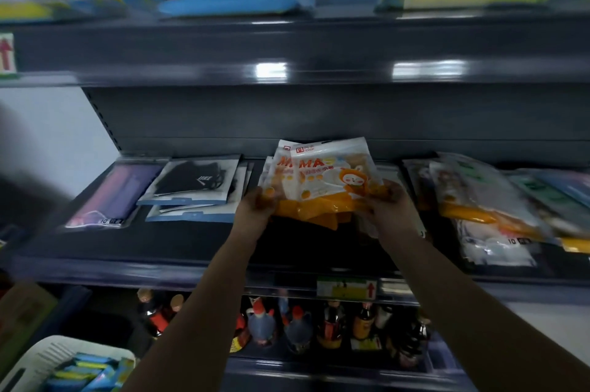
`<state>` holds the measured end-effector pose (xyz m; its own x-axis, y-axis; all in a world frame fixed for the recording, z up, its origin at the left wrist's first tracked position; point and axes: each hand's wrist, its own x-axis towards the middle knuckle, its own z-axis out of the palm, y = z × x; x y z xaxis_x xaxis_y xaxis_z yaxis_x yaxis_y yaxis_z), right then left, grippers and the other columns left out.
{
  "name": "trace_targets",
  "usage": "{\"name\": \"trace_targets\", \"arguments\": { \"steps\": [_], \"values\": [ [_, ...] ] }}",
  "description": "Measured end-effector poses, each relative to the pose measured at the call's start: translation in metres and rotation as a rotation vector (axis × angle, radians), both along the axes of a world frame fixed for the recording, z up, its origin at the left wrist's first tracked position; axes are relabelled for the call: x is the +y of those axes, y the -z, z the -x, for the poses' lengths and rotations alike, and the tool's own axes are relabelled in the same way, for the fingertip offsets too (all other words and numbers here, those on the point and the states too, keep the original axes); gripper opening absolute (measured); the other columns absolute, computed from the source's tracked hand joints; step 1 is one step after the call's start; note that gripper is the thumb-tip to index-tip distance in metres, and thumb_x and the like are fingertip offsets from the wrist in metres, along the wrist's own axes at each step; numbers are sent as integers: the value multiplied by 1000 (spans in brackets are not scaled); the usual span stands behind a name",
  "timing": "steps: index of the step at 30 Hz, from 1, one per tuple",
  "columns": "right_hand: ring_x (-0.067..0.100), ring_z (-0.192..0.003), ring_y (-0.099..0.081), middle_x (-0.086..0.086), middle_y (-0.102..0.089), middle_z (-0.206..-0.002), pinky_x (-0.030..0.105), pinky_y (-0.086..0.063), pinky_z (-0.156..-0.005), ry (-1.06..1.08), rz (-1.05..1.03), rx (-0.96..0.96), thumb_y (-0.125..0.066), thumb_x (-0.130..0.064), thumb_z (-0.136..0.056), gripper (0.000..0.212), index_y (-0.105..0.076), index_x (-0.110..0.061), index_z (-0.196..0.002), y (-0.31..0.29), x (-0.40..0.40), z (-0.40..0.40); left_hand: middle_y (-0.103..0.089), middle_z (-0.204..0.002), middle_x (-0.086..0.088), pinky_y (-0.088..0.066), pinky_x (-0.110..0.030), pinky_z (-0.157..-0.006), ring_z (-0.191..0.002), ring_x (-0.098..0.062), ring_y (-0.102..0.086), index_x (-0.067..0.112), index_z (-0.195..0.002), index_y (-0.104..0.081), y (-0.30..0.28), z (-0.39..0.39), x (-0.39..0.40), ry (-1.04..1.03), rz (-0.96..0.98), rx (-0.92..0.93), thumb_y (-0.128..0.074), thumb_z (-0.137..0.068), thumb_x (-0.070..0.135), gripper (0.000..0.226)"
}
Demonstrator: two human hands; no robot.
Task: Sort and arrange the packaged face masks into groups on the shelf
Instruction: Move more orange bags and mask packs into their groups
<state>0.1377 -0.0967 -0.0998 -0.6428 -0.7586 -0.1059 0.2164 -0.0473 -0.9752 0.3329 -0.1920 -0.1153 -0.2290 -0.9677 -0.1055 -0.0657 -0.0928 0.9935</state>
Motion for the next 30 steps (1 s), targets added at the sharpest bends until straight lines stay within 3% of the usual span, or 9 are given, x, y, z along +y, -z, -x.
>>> {"name": "trace_targets", "arguments": {
  "steps": [3,6,9,11,15,19,21,24,30],
  "values": [
    [31,-93,-68,15,-67,-108,42,-60,-68,-5,-37,47,-81,-15,-62,62,-54,-7,-117,3,-13,-10,-62,-87,-5,-49,-18,-55,-69,-17,-56,-1,-120,-53,-1,-4,-5,-14,-1,-4,-50,-87,-10,34],
    [34,-104,-64,12,-64,-115,54,-54,-85,-15,-122,156,-85,-21,-61,72,-48,-11,-122,7,-27,-17,-65,-91,-13,-54,-23,-58,-73,-20,-62,-1,-105,-61,-1,-6,-11,-48,-80,49,-48,-84,-16,29],
    [28,-113,-58,7,-59,-125,42,-51,-92,-58,-211,291,-83,-21,-68,74,-45,-12,-130,1,-33,-22,-65,-104,-18,-56,-28,-63,-90,-29,-65,-3,-110,-62,-2,-5,-12,-105,-207,131,-53,-85,-13,28],
    [23,-114,-54,3,-57,-120,27,-47,-82,-71,-218,360,-78,-18,-74,60,-47,-11,-125,-4,-37,-21,-64,-108,-18,-57,-27,-61,-95,-30,-64,-3,-108,-61,-6,-1,-13,-129,-240,172,-53,-85,-13,27],
    [27,-121,-52,8,-55,-130,30,-46,-92,-121,-216,452,-75,-14,-76,68,-43,-10,-136,-11,-44,-22,-54,-109,-12,-56,-18,-49,-96,-29,-57,1,-112,-56,-18,5,-17,-165,-286,237,-50,-86,-15,32],
    [27,-126,-48,10,-51,-136,30,-39,-99,-132,-272,635,-74,-23,-77,71,-41,-12,-138,-12,-53,-20,-55,-119,-13,-52,-15,-48,-83,-16,-57,-5,-121,-55,-16,3,-21,-114,-221,137,-54,-88,-8,33],
    [27,-128,-46,9,-49,-138,35,-39,-106,-134,-285,676,-77,-26,-72,79,-40,-14,-140,-12,-55,-22,-58,-122,-14,-59,-32,-69,-95,-27,-61,0,-124,-56,-12,-1,-24,-141,-219,105,-57,-91,6,34],
    [25,-130,-41,6,-43,-142,38,-37,-109,-148,-294,680,-85,-27,-63,92,-37,-15,-140,-13,-52,-25,-60,-124,-18,-47,-49,-98,-111,-36,-58,5,-124,-56,-12,-8,-21,-139,-103,-89,-56,-93,25,37],
    [27,-130,-39,6,-40,-141,40,-37,-108,-213,-288,870,-83,-32,-64,84,-42,-18,-136,-14,-43,-31,-57,-119,-10,-36,-26,-80,-105,-22,-53,4,-130,-50,-17,-8,-9,-69,115,-288,-50,-97,28,41]
  ]
}}
